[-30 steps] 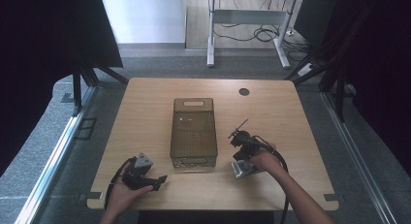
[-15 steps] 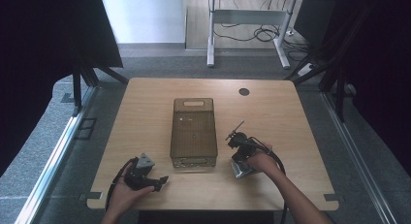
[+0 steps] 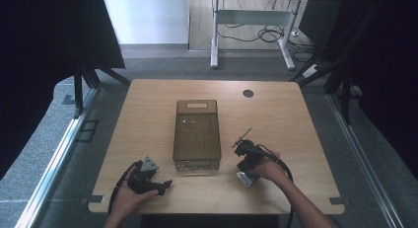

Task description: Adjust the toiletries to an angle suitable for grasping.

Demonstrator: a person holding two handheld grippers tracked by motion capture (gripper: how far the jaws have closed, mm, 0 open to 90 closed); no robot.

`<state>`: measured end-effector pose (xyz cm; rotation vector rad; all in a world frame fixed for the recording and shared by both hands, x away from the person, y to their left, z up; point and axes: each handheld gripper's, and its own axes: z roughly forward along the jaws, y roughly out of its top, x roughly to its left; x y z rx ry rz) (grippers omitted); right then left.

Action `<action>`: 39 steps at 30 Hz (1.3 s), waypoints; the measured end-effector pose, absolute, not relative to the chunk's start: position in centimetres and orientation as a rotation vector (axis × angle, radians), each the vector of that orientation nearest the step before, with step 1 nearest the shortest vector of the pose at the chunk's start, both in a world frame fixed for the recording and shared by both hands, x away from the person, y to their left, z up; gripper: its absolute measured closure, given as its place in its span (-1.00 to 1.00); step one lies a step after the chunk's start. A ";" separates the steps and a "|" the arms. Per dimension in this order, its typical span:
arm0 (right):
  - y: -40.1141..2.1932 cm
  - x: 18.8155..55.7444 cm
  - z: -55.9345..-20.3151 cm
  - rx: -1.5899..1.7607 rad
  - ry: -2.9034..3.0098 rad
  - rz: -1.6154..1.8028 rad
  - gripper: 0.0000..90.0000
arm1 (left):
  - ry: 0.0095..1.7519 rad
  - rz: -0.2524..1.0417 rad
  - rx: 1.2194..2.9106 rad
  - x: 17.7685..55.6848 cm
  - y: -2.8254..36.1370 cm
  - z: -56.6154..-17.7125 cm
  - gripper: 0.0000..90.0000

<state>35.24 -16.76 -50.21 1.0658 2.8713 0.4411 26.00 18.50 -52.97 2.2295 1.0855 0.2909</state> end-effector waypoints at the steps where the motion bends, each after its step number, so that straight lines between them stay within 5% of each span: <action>1: -16.9 35.1 -50.2 1.065 2.873 0.444 0.99 | 1.086 0.291 2.229 26.0 18.5 -52.9 -0.49; 39: -23.0 30.3 -49.9 1.132 2.791 0.459 0.99 | 1.081 0.291 2.243 26.0 18.2 -53.1 -0.49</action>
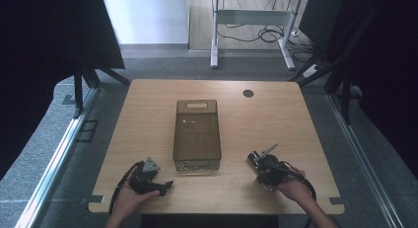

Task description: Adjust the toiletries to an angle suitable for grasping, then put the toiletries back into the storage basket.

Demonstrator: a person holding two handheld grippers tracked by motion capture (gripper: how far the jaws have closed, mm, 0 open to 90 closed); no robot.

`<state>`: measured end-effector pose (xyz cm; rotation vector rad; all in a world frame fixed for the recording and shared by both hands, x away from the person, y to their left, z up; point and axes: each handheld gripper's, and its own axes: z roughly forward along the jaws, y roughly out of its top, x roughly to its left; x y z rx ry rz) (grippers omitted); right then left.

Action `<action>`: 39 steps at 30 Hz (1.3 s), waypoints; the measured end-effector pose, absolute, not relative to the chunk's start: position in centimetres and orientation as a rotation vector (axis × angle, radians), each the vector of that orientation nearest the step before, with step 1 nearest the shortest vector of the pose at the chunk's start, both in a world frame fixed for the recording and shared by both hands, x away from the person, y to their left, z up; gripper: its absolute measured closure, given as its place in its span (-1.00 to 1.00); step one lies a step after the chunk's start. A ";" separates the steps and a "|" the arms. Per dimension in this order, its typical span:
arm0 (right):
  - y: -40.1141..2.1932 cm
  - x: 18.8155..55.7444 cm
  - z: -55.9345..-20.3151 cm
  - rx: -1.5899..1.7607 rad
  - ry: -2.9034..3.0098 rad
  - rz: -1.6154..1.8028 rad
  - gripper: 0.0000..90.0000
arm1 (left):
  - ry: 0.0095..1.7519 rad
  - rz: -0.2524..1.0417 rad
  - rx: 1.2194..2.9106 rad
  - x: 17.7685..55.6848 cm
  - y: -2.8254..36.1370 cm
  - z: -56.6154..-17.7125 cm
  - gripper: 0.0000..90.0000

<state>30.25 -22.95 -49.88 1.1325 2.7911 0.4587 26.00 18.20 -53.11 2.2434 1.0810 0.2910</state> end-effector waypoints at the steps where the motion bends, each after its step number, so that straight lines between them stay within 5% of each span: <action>1: -23.1 30.3 -49.9 1.136 2.788 0.462 0.99 | 1.081 0.289 2.244 26.0 18.2 -53.1 -0.49; 9: -22.9 30.3 -48.8 1.092 2.776 0.542 0.80 | 1.083 0.288 2.248 26.0 18.3 -53.1 -0.49; 14: -23.2 31.0 -47.7 1.097 2.720 0.593 0.26 | 1.082 0.294 2.243 25.9 18.1 -53.0 -0.49; 23: -24.1 31.3 -46.8 1.150 2.645 0.602 -0.08 | 1.075 0.292 2.250 25.8 17.8 -53.0 -0.49; 39: -23.5 32.8 -47.7 1.211 2.673 0.495 -0.14 | 1.074 0.288 2.258 26.0 18.0 -53.2 -0.49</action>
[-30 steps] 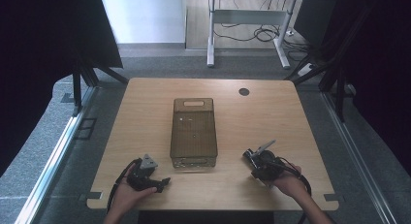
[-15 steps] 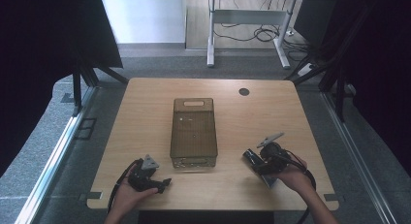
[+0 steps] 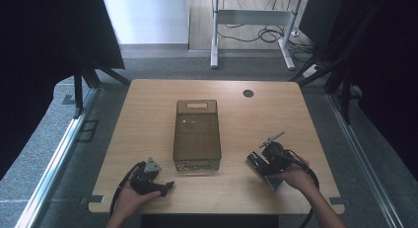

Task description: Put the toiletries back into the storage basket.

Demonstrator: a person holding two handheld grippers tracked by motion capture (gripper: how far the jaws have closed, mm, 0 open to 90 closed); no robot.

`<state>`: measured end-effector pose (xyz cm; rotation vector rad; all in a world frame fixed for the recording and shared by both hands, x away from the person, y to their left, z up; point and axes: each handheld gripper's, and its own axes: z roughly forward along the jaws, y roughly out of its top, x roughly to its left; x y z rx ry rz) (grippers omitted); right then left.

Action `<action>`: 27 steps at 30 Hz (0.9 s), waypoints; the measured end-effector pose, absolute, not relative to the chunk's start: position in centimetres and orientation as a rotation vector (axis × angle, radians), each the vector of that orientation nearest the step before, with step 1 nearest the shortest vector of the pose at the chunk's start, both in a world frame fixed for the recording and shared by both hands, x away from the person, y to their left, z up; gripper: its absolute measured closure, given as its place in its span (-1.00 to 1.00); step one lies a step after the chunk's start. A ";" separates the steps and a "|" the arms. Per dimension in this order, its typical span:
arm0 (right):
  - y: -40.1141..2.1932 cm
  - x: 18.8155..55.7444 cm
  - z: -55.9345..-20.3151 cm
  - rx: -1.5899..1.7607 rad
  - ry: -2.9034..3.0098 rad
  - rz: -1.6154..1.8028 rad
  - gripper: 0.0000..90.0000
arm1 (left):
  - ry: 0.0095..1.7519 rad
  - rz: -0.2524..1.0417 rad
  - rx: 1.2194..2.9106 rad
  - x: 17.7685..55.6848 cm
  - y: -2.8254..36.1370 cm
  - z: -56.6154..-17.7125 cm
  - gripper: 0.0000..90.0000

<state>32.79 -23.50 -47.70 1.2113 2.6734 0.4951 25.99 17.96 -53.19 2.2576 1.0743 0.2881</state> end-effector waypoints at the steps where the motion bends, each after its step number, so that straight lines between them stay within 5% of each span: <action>1: -23.3 33.1 -48.0 1.221 2.679 0.473 -0.14 | 1.074 0.288 2.257 26.0 18.0 -53.2 -0.49; 27: -22.6 34.1 -49.9 1.229 2.722 0.335 -0.09 | 1.072 0.294 2.249 25.9 18.1 -52.9 -0.49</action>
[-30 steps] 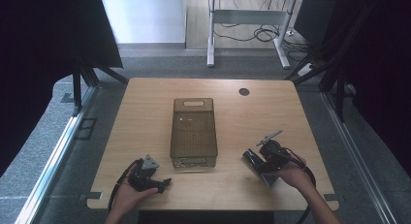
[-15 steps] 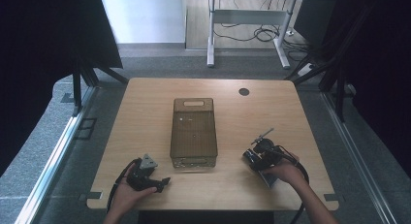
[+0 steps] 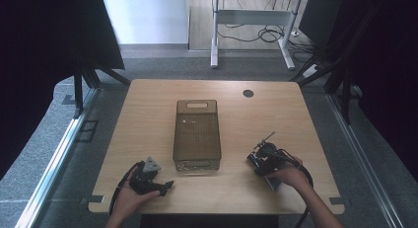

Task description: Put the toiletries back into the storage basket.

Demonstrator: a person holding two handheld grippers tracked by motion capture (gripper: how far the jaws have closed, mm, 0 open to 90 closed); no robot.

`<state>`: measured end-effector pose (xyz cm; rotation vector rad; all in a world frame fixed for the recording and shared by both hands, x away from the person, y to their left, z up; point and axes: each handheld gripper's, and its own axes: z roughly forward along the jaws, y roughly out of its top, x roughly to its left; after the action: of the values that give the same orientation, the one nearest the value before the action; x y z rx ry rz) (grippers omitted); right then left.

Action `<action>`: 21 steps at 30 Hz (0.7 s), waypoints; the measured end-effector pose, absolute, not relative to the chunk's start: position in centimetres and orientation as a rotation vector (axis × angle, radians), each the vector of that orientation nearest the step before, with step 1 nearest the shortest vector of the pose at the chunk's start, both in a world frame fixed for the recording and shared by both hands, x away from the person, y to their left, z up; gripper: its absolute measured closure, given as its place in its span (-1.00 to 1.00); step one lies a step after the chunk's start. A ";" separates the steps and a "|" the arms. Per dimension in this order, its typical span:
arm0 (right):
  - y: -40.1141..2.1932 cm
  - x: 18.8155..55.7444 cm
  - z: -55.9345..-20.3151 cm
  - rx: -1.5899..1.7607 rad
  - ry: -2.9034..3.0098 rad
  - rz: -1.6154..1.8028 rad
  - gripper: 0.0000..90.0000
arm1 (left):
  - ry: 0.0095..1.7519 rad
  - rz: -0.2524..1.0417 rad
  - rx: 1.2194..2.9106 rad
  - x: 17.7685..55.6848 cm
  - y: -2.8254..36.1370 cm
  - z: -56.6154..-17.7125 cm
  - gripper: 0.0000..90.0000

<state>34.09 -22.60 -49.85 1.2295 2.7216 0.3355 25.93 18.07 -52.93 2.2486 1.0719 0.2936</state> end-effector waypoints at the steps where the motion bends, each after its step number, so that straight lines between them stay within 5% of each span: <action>1: -22.5 34.1 -49.9 1.227 2.722 0.330 -0.08 | 1.072 0.294 2.249 25.9 18.1 -52.9 -0.49; 21: -22.5 34.4 -50.1 1.246 2.729 0.296 0.02 | 1.075 0.300 2.245 26.0 18.3 -52.8 -0.49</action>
<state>34.37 -22.46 -50.13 1.2463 2.7291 0.2959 25.96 18.35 -52.81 2.2450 1.0751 0.2995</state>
